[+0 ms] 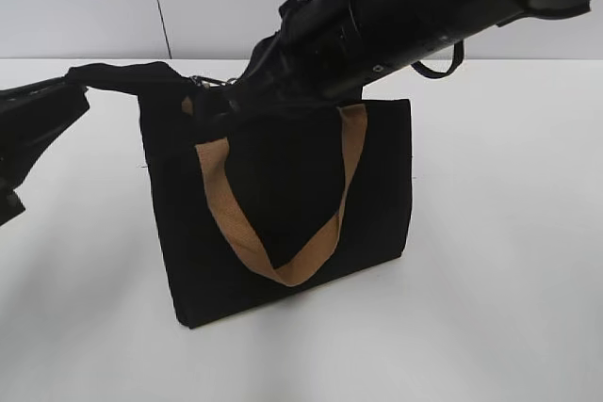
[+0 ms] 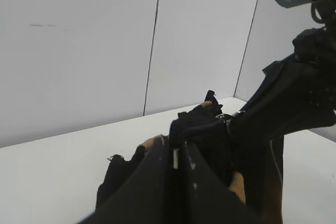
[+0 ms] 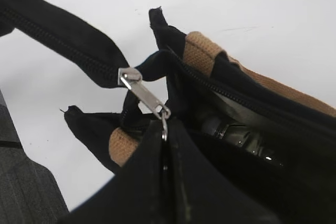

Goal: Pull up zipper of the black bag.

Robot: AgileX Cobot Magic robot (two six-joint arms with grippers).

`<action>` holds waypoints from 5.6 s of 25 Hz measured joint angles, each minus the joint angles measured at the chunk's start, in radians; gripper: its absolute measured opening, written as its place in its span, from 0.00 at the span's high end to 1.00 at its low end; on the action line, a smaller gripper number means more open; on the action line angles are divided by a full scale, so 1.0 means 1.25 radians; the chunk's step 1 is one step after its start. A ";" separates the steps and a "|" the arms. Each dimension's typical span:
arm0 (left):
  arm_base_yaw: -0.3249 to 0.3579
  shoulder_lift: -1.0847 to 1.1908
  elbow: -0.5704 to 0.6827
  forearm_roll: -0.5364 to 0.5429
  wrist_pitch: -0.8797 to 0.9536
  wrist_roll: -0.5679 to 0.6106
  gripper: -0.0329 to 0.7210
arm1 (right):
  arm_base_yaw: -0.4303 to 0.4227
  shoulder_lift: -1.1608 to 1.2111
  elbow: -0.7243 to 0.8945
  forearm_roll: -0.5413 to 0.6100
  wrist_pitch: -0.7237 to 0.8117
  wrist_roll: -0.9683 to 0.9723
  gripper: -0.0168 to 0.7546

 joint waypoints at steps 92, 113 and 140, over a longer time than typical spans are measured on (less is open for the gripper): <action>-0.005 -0.053 -0.001 -0.090 0.162 0.019 0.95 | -0.107 0.015 -0.216 -0.651 0.339 0.452 1.00; -0.001 -0.055 -0.001 -0.047 0.088 0.019 0.95 | -0.116 0.012 -0.219 -0.481 0.357 0.433 0.82; -0.001 -0.056 -0.019 0.044 0.198 -0.072 0.48 | -0.116 -0.065 -0.222 -0.471 0.538 0.455 0.45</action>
